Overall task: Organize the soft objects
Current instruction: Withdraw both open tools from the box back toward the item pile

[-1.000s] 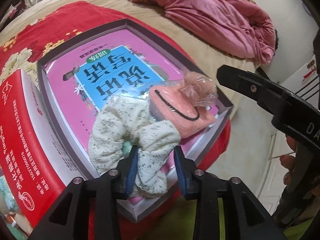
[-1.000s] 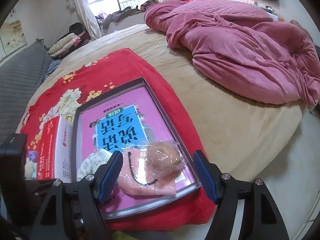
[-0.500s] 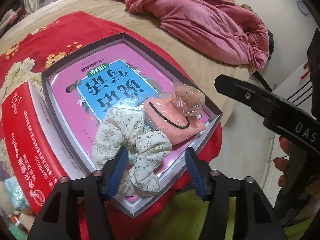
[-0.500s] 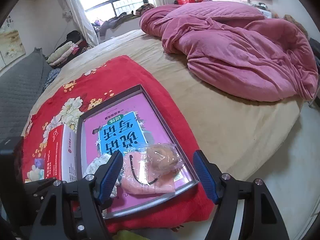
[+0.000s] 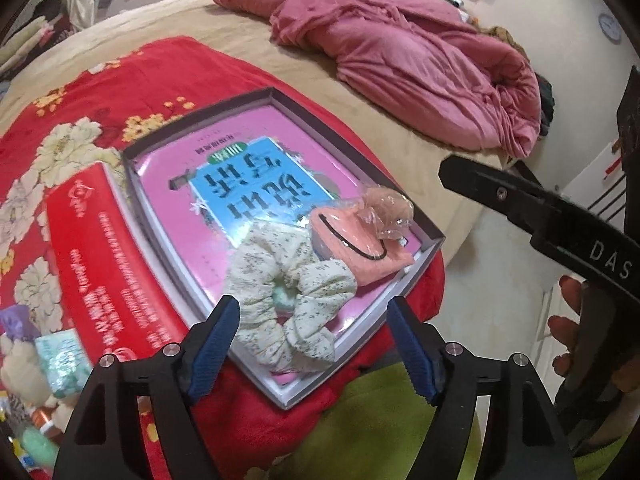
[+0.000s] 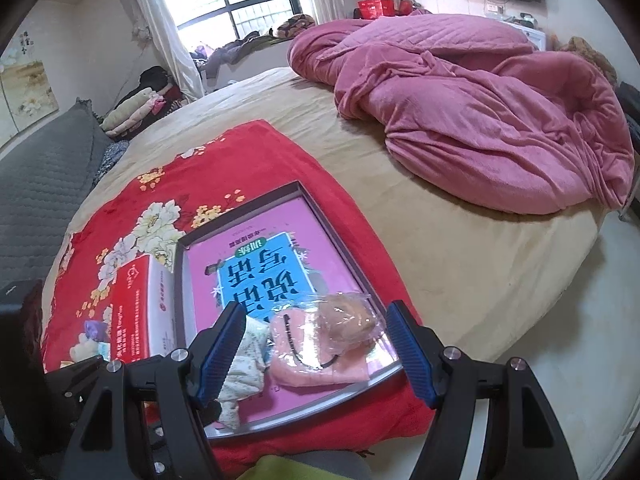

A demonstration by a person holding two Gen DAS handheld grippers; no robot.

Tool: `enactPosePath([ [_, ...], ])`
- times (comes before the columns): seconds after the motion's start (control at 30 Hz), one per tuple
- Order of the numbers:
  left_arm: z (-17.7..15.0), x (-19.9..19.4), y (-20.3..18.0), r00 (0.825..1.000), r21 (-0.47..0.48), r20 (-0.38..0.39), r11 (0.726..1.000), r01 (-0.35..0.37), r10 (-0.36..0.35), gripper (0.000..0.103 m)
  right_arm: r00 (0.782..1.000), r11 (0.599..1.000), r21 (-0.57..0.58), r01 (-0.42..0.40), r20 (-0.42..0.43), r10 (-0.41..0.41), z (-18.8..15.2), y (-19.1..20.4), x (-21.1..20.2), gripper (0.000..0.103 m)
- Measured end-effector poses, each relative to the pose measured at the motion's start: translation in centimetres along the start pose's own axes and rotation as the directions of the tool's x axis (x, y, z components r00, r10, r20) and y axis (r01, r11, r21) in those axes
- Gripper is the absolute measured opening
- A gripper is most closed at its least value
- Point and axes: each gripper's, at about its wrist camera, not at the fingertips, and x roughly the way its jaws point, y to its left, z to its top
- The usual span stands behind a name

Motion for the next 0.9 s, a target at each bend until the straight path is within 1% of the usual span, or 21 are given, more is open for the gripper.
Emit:
enactPosePath([
  [0.07,-0.1,-1.1,0.6,0.999,-0.018,0.035,1.0,-0.02,0.021,0.08,1.0,1.0,-0.004,0.001,0.005,-0.001,0.0,0.5,-0.4,0.072],
  [0.17,-0.2,-2.3,1.5,0.997,-0.035,0.065,0.999,-0.035,0.037,0.08,1.0,1.0,-0.002,-0.001,0.01,0.001,0.1,1.0,-1.0,0.072],
  [0.33,-0.5,-4.2,3.1,0.995,-0.066,0.089,0.997,-0.044,0.05,0.08,1.0,1.0,-0.007,0.009,0.026,-0.009,0.3,2.0,-2.1,0.073],
  [0.63,-1.7,-7.2,4.5,0.99,-0.103,0.122,0.993,-0.052,0.065,0.08,0.999,0.999,-0.049,0.015,0.044,-0.013,0.5,4.8,-3.8,0.073],
  [0.9,-3.1,-10.3,6.2,0.985,-0.127,0.133,0.987,-0.094,0.111,0.08,0.998,0.995,-0.096,-0.005,0.065,0.012,0.1,7.6,-5.6,0.073],
])
